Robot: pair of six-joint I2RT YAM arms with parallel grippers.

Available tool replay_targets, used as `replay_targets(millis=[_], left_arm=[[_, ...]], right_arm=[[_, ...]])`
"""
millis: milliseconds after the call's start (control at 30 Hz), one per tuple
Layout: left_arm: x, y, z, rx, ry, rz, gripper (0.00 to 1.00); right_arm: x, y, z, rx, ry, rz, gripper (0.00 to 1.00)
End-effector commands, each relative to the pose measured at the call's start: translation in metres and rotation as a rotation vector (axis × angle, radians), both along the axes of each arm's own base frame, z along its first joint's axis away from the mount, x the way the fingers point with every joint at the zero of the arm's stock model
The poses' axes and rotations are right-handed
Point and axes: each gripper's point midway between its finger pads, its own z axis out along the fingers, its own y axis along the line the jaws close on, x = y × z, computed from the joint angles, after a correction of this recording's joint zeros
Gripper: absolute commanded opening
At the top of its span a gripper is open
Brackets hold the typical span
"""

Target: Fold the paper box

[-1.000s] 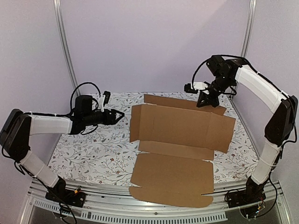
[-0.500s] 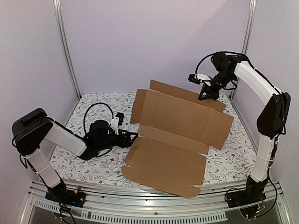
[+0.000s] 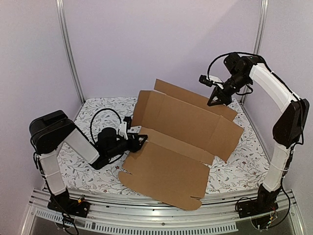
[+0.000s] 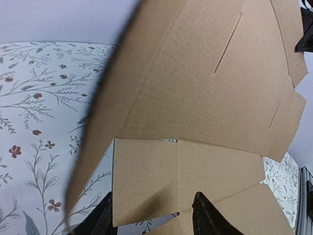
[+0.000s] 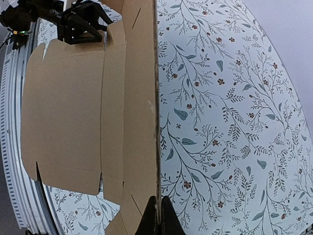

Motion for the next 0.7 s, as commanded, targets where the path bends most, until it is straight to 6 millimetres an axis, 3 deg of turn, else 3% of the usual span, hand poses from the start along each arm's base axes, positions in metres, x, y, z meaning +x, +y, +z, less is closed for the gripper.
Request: replay_targets(millis=[0,167,367,600,667], left_arm=[[-0.003,-0.007,0.014,-0.091,-0.030,-0.056,0.47],[-0.003,-0.014,0.018,-0.137,-0.031,-0.104,0.32],[-0.002,-0.012,0.027,-0.187,0.012,-0.093,0.34],[0.002,0.011,0.016,-0.129,0.098,0.005,0.28],[0.007,0.019,0.012,-0.103,0.124,0.044,0.35]], right_arm=[[-0.014,0.004,0.021,0.056,-0.017,0.005,0.01],[-0.017,0.004,0.024,0.066,-0.012,-0.004,0.02],[-0.006,0.002,0.013,0.035,-0.001,-0.048,0.04],[0.039,-0.004,-0.023,-0.021,0.038,-0.234,0.07],[0.055,-0.007,-0.037,-0.044,0.069,-0.317,0.06]])
